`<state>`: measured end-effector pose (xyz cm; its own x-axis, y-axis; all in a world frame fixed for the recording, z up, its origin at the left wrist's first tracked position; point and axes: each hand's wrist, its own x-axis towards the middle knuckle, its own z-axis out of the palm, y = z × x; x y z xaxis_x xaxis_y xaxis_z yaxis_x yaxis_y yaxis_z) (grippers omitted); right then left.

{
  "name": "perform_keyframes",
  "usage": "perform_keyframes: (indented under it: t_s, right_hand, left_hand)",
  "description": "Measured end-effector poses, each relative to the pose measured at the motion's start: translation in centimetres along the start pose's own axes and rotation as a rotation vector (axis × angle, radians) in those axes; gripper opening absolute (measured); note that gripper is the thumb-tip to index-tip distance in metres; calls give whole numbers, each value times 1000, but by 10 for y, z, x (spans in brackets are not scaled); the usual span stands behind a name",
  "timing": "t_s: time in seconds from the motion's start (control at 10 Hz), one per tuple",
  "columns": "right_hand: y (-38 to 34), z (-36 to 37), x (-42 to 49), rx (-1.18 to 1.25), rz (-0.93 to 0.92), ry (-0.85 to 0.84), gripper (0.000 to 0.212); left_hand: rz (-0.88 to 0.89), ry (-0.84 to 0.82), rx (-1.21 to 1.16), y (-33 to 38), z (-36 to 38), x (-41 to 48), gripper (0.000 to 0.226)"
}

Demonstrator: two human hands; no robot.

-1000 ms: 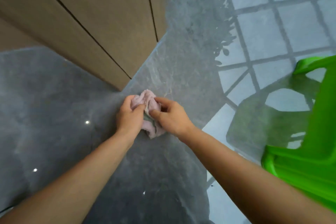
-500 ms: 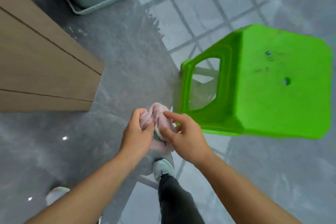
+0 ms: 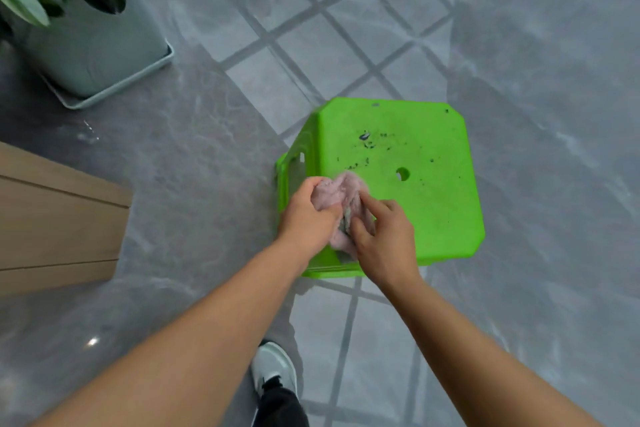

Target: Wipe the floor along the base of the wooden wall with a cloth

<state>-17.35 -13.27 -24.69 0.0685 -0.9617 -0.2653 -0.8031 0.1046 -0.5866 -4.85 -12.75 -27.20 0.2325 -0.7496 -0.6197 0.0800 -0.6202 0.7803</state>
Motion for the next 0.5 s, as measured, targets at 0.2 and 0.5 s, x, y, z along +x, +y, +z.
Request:
perform_keyframes:
  t_s: [0.2, 0.5]
  right_hand:
    - [-16, -9, -6, -34, 168, 51, 55]
    - [-172, -106, -177, 37, -9, 83, 29]
  left_hand:
    - [-49, -199, 108, 23, -19, -35, 84]
    - [9, -236, 200, 149, -175, -225, 51]
